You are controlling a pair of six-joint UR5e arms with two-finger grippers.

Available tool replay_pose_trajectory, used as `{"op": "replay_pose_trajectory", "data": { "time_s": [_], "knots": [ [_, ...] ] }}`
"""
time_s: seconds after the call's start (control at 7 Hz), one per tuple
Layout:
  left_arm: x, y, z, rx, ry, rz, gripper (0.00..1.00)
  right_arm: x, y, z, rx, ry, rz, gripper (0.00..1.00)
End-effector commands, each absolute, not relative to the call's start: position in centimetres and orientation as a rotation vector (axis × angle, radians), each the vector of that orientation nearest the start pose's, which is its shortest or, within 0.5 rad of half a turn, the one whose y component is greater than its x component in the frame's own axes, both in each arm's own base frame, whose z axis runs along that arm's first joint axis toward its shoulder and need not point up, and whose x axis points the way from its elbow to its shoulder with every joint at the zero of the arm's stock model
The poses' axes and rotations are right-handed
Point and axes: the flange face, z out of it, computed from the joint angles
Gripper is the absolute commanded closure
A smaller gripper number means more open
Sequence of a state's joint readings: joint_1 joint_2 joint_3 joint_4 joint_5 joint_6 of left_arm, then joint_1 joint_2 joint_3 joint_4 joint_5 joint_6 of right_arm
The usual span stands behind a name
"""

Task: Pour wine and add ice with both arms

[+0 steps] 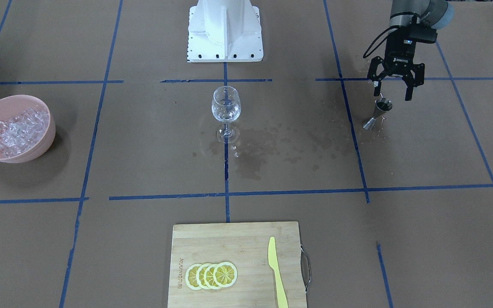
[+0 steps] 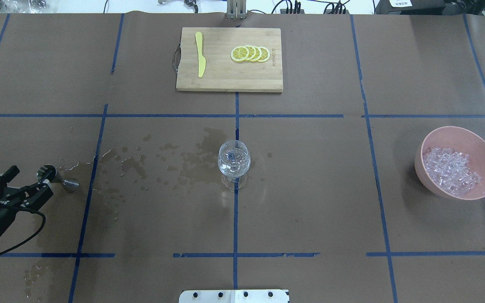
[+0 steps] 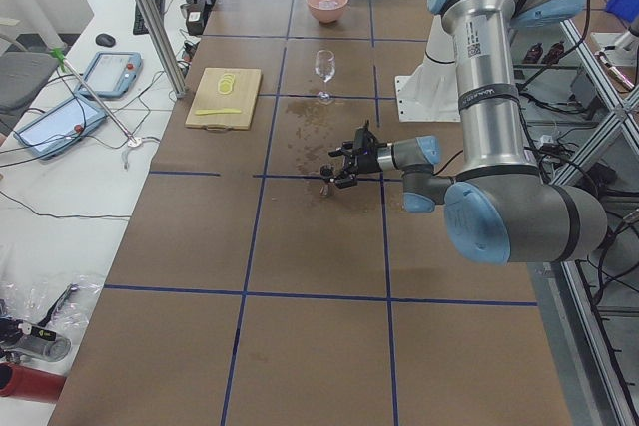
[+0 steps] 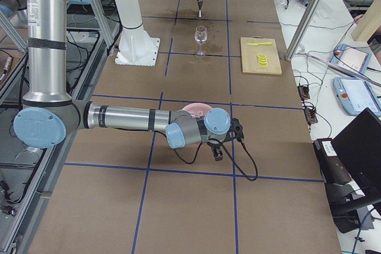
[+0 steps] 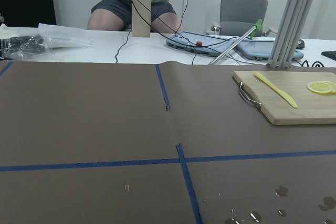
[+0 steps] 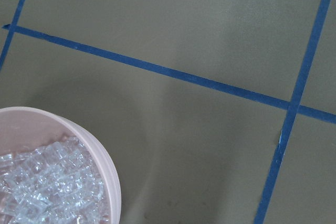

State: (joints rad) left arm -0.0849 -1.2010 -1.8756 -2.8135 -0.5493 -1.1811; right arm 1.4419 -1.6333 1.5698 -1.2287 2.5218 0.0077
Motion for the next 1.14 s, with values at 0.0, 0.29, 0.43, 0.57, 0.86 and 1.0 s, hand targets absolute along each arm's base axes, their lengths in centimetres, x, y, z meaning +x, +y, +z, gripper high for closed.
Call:
{"op": "replay_pose_trajectory", "data": {
  "time_s": [0.0, 0.29, 0.43, 0.57, 0.86, 1.0],
  "knots": [
    [33.5, -23.1, 52.5, 1.164, 0.788, -0.343, 0.02, -0.9, -47.9, 64.4, 0.186, -0.96, -0.241, 0.0],
    [35.5, -23.2, 53.8, 1.185, 0.762, -0.343, 0.02, -0.9, -48.0, 64.6, 0.183, -0.96, -0.24, 0.0],
    [35.4, -23.3, 54.5, 1.208, 0.736, -0.349, 0.02, -0.9, -48.0, 64.6, 0.183, -0.96, -0.24, 0.0],
    [35.4, -23.4, 56.4, 1.225, 0.693, -0.335, 0.02, -0.9, -48.0, 64.7, 0.181, -0.96, -0.239, 0.0],
    [39.2, -23.4, 56.5, 1.224, 0.708, -0.345, 0.02, -1.0, -48.1, 64.6, 0.182, -0.96, -0.241, 0.0],
    [40.0, -23.5, 57.1, 1.224, 0.699, -0.337, 0.03, -1.0, -48.1, 64.6, 0.182, -0.96, -0.241, 0.0]
  ]
}}
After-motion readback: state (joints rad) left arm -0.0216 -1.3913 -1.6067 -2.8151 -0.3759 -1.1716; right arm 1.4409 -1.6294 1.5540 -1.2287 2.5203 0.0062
